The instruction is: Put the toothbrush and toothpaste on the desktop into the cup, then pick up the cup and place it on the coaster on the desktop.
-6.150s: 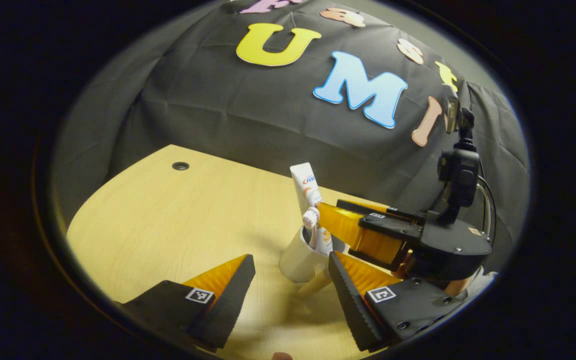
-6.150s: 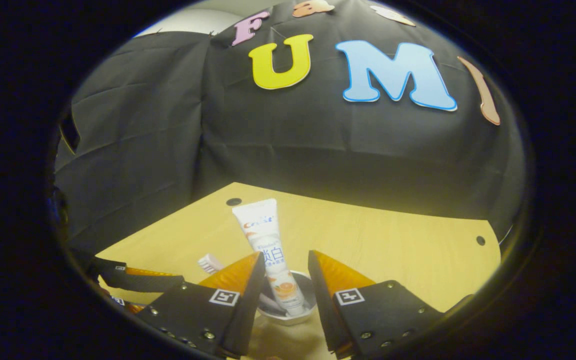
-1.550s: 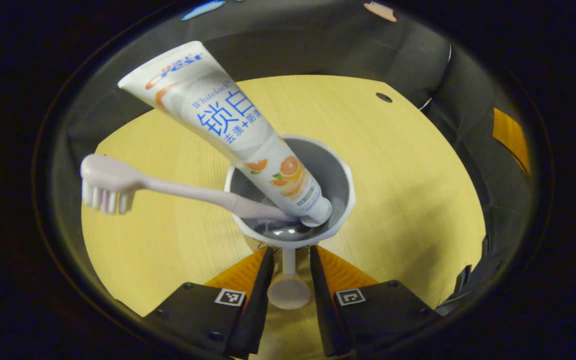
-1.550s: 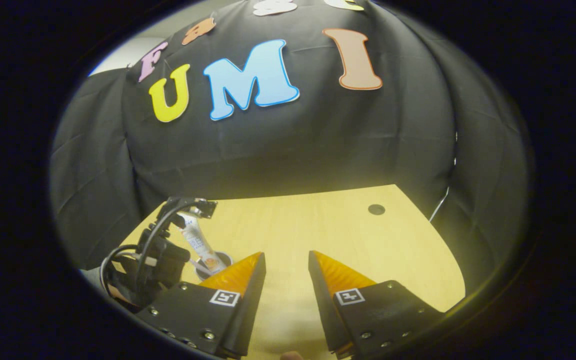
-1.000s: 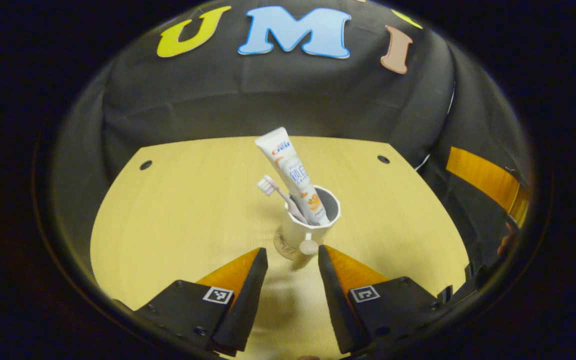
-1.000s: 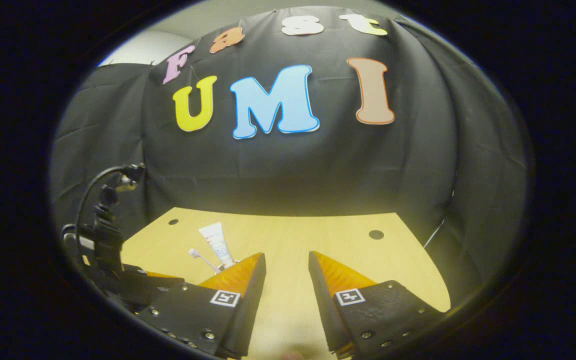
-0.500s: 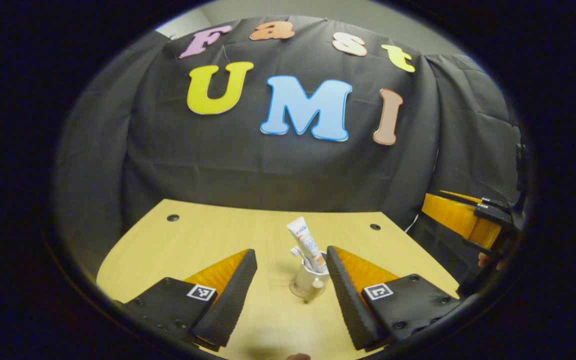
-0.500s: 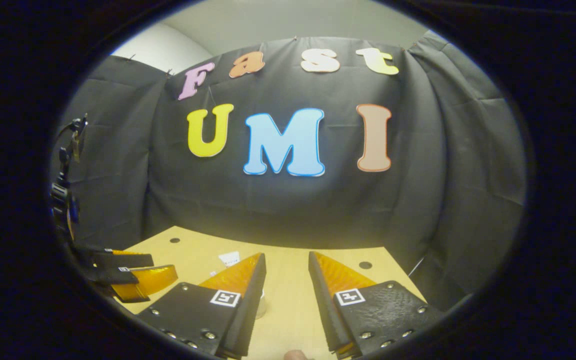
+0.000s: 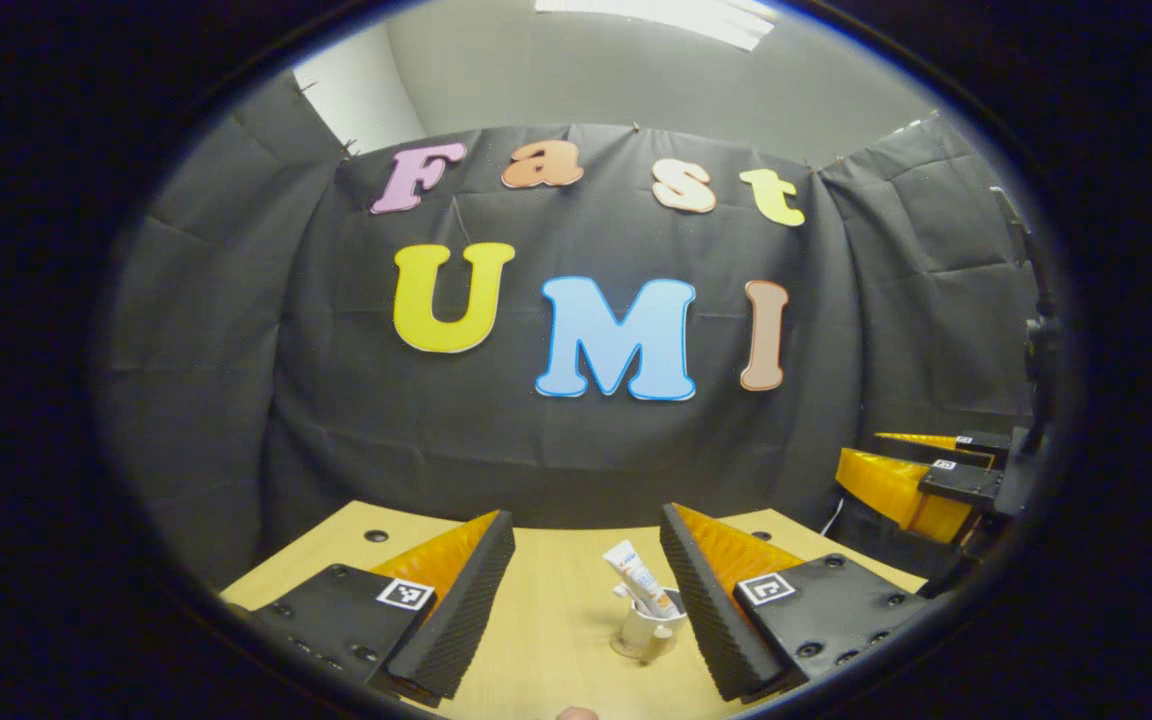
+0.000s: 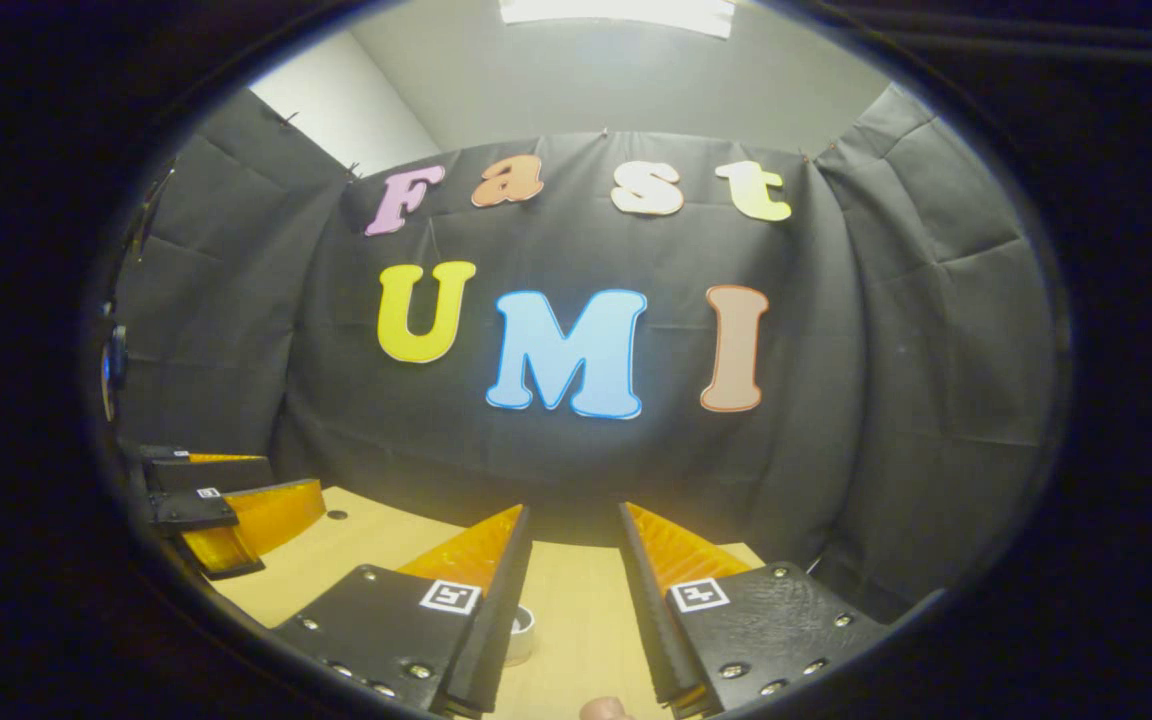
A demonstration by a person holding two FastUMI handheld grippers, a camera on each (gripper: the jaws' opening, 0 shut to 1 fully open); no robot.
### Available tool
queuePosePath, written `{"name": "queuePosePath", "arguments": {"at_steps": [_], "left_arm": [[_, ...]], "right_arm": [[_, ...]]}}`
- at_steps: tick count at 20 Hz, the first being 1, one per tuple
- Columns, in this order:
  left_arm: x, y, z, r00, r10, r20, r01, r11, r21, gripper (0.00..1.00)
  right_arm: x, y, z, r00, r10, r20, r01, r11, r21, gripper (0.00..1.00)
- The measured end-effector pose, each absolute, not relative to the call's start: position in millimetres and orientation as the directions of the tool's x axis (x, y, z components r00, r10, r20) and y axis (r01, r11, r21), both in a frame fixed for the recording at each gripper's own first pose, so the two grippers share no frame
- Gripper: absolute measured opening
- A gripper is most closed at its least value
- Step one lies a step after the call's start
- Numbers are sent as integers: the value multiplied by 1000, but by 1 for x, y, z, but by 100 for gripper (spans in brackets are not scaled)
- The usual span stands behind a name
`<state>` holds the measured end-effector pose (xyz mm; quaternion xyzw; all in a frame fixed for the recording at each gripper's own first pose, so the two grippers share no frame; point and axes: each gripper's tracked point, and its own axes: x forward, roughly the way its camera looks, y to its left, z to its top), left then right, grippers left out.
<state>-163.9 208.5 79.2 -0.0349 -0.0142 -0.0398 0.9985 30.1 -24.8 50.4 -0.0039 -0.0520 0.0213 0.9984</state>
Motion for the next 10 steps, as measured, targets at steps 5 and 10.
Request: {"name": "queuePosePath", "arguments": {"at_steps": [5,10], "left_arm": [[-166,213,87,998,-52,38,55,995,-81,100],[-168,219,95,998,-35,52,39,997,-72,100]], "right_arm": [[32,-19,52,994,48,99,-46,999,-18,95],[34,-16,56,992,63,110,-58,997,-47,94]]}}
